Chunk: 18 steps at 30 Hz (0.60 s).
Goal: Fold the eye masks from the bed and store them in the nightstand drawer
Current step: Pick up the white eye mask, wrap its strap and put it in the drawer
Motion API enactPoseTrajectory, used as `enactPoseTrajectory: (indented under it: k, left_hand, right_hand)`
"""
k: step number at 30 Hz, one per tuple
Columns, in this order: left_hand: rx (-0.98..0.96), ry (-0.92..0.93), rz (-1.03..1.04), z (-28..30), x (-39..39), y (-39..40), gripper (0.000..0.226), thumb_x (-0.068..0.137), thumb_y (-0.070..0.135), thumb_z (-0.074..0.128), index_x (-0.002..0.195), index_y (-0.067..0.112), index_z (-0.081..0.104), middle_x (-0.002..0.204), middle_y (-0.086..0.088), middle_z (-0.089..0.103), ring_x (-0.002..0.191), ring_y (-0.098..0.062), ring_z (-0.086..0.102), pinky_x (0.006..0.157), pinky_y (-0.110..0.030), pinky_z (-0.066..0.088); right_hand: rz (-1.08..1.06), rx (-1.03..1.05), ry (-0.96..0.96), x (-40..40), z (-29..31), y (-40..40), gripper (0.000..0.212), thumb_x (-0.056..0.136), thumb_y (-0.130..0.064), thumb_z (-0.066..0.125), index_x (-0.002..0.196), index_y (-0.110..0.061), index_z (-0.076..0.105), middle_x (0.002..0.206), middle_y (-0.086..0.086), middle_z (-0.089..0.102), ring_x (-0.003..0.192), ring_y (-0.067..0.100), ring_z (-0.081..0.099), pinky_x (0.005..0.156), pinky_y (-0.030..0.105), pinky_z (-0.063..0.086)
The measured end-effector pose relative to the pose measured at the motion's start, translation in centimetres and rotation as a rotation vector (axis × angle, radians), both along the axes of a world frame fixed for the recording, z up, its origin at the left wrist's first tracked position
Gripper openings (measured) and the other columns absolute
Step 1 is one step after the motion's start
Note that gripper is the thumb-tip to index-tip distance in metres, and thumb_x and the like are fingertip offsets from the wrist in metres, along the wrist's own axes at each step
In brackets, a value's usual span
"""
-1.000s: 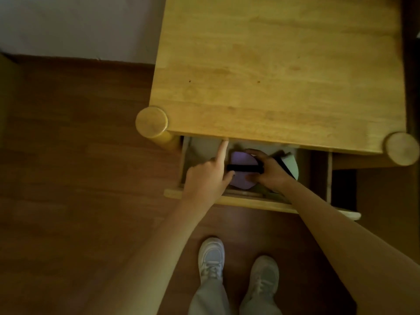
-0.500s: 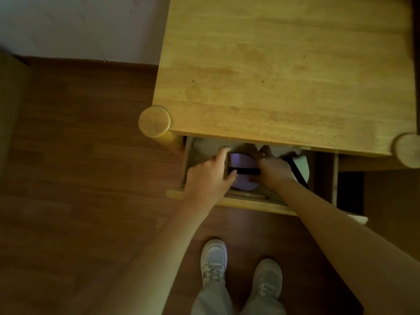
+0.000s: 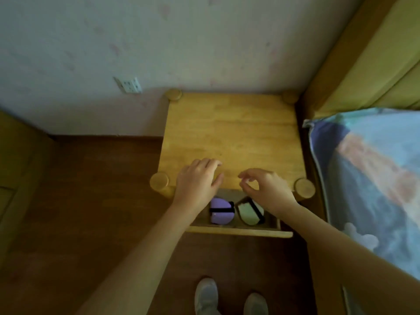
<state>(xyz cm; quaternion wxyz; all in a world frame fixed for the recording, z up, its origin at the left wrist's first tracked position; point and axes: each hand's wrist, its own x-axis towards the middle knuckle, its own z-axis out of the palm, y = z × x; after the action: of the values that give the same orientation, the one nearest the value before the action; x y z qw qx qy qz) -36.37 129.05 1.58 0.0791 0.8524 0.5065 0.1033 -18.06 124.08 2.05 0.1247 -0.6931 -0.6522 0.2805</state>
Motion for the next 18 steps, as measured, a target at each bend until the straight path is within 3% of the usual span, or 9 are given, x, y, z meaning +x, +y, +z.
enactPoseTrajectory:
  k: [4, 7, 9, 13, 18]
  left_hand:
    - [0.079, 0.011, -0.055, 13.5, 2.2, 0.3, 0.031, 0.09, 0.039, 0.053, 0.118, 0.027, 0.058, 0.106, 0.01, 0.067, 0.1, -0.014, 0.062, 0.072, -0.03, 0.047]
    - [0.199, 0.026, -0.101, 23.3, 4.0, -0.3, 0.029, 0.087, 0.042, 0.055, 0.11, 0.027, 0.063, 0.091, 0.006, 0.072, 0.086, -0.018, 0.068, 0.064, -0.03, 0.048]
    - [0.26, 0.042, -0.154, 28.6, 5.5, -0.8, 0.029, 0.085, 0.045, 0.053, 0.105, 0.026, 0.063, 0.082, 0.004, 0.073, 0.074, -0.022, 0.07, 0.06, -0.032, 0.051]
    - [0.339, -0.027, -0.241, 39.1, 8.1, -2.4, 0.037, 0.09, 0.049, 0.04, 0.116, 0.029, 0.056, 0.099, 0.004, 0.072, 0.088, -0.021, 0.069, 0.071, -0.035, 0.054]
    - [0.48, -0.107, -0.397, 49.4, 10.2, -4.2, 0.036, 0.092, 0.054, 0.04, 0.112, 0.03, 0.057, 0.097, 0.006, 0.071, 0.09, -0.017, 0.067, 0.074, -0.03, 0.052]
  right_hand:
    - [0.014, 0.074, 0.026, 2.8, 13.6, -0.8, 0.037, 0.089, -0.034, 0.059, 0.125, -0.031, 0.055, 0.115, -0.013, 0.064, 0.112, 0.008, 0.057, 0.093, 0.035, 0.048]
    - [0.025, 0.156, -0.034, 5.4, 23.9, -2.3, 0.043, 0.089, -0.034, 0.059, 0.131, -0.032, 0.05, 0.117, -0.013, 0.064, 0.114, 0.011, 0.057, 0.095, 0.036, 0.047]
    - [-0.001, 0.203, -0.075, 6.9, 29.8, -3.5, 0.044, 0.089, -0.034, 0.059, 0.132, -0.034, 0.048, 0.116, -0.014, 0.065, 0.112, 0.008, 0.059, 0.094, 0.034, 0.048]
    - [-0.1, 0.316, -0.15, 9.4, 40.2, -7.1, 0.044, 0.089, -0.036, 0.057, 0.132, -0.038, 0.047, 0.111, -0.018, 0.067, 0.106, 0.009, 0.062, 0.087, 0.036, 0.052]
    - [-0.203, 0.433, -0.296, 9.7, 50.4, -12.8, 0.043, 0.092, -0.042, 0.053, 0.133, -0.039, 0.044, 0.112, -0.019, 0.063, 0.099, -0.001, 0.056, 0.076, 0.02, 0.046]
